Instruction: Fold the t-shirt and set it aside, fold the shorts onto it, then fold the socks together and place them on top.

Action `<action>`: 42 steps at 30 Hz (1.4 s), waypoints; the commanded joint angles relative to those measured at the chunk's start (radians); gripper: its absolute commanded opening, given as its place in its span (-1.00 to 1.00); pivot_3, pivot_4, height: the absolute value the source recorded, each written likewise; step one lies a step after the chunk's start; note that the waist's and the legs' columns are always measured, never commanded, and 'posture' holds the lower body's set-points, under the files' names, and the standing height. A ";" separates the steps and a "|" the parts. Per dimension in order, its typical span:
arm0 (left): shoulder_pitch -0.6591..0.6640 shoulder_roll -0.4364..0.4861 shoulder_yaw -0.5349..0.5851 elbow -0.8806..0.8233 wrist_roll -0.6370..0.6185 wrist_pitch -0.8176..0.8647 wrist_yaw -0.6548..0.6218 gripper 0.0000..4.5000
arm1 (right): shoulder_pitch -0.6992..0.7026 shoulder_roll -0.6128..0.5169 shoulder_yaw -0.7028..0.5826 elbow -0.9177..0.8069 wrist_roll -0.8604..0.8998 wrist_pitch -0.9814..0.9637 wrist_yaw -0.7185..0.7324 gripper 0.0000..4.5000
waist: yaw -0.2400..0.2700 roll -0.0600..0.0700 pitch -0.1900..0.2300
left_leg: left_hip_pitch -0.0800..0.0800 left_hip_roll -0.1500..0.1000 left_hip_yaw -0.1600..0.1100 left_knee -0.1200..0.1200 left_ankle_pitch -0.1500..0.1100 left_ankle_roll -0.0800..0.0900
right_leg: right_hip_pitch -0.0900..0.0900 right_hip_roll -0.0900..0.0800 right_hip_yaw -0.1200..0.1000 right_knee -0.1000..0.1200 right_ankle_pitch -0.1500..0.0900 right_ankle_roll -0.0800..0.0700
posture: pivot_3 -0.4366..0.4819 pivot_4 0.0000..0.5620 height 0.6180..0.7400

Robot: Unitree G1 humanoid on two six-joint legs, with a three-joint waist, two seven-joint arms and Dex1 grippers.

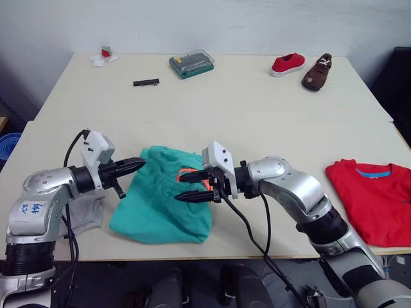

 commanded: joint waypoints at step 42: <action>0.370 0.208 -0.247 -0.146 0.134 -0.144 -0.070 -1.00 | -0.112 0.211 0.005 0.695 -0.480 -0.497 -0.171 -0.99 | -0.011 0.001 0.000 | 0.006 -0.001 0.005 -0.014 0.006 -0.008 | -0.005 0.000 0.004 0.000 -0.004 -0.007 | -0.05 -0.47 1.00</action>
